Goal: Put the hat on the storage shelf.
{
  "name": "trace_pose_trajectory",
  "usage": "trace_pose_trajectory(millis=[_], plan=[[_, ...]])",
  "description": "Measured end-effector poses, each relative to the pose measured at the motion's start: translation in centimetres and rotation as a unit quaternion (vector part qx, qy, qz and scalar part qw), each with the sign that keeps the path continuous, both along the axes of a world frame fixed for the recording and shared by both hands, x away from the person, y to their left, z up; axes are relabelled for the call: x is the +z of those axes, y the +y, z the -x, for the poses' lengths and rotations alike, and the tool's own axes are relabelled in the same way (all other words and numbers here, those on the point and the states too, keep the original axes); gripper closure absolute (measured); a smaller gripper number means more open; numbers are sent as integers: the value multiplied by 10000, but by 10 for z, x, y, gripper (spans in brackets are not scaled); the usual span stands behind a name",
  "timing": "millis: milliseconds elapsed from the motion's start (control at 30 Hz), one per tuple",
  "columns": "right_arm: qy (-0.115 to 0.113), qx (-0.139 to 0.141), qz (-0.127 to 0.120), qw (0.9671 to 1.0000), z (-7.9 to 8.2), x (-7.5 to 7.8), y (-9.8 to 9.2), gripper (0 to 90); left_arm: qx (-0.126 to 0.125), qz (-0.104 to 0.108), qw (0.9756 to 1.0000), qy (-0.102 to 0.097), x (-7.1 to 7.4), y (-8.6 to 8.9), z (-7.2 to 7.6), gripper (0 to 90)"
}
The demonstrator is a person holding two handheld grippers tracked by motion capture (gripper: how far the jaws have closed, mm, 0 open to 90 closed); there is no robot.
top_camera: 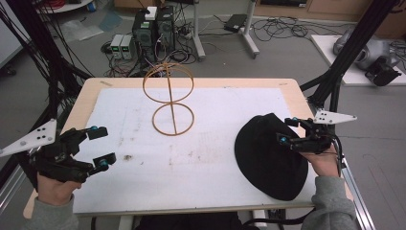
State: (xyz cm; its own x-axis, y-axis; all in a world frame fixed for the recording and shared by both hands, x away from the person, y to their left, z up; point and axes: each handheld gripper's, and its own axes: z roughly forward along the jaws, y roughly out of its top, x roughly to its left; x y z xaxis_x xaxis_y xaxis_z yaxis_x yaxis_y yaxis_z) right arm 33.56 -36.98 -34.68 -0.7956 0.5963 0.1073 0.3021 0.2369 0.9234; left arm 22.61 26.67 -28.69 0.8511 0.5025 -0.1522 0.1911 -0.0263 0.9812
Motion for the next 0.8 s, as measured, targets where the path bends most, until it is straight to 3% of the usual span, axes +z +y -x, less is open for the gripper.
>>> trace_pose_trajectory(millis=[200,267,300,333,467,800], plan=[[9,-166,183,9997,0,-1,0,479,16,-15,10000,-2,0,1,0,113],[-101,-194,257,9994,1,-1,0,664,26,-13,10000,-3,0,2,1,113],[-101,-194,257,9994,1,-1,0,664,31,-2,10000,-2,0,2,1,113],[-140,-234,371,9989,2,0,0,744,32,-7,10000,-7,0,2,1,113],[-100,-215,411,9989,1,-1,1,801,43,7,10000,-8,0,3,1,113],[-162,-168,378,9990,3,1,0,824,26,31,10000,-30,1,4,2,113]])
